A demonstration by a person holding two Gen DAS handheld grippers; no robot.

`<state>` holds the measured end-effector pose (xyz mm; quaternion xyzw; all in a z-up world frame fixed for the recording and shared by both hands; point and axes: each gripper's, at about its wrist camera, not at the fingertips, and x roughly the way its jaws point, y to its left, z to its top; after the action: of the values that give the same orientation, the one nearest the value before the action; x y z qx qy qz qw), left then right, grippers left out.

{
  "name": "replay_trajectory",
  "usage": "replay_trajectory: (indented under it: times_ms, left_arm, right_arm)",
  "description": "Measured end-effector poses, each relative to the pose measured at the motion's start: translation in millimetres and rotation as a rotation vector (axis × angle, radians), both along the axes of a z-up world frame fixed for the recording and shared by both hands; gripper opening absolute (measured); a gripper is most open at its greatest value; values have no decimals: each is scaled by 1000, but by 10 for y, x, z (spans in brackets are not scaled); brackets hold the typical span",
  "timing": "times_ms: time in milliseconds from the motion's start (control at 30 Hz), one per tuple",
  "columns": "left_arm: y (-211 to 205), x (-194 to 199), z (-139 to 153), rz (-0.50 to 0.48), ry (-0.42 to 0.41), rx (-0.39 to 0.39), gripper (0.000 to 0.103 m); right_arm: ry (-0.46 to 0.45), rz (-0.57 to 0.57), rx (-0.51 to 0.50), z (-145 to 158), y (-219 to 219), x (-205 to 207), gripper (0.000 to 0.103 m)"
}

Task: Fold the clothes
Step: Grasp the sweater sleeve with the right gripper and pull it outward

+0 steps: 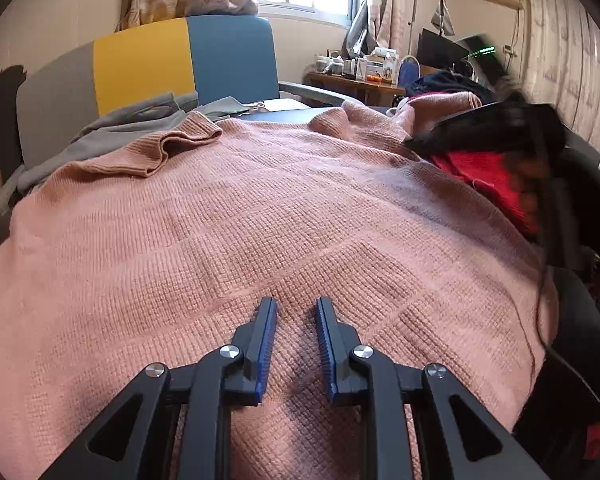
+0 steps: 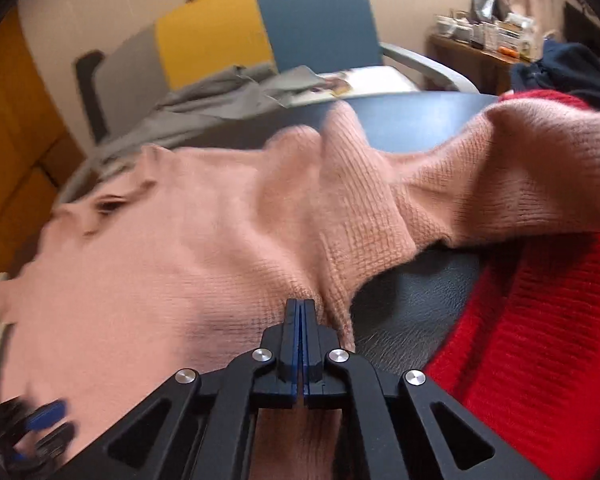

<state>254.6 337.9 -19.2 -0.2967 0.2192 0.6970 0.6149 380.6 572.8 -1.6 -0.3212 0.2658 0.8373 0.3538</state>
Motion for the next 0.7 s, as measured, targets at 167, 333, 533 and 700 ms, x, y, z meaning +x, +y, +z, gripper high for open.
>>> replay_trajectory:
  times_ms: [167,333,533,700]
  left_arm:
    - [6,-25,27,1,-28,6,21]
    - [1,-16,30,4,-33,8,21]
    - [-14,-51,23,2,-57,11,21]
    - [-15,-72,18,2,-78,14,21]
  right_arm:
    - [8,-160,226,481,-62,574,76]
    - [-87,-358,312,691,227,956,78]
    - [-145,-406,239,523,699,971,72]
    - [-146,-322,240,636,768,917,11]
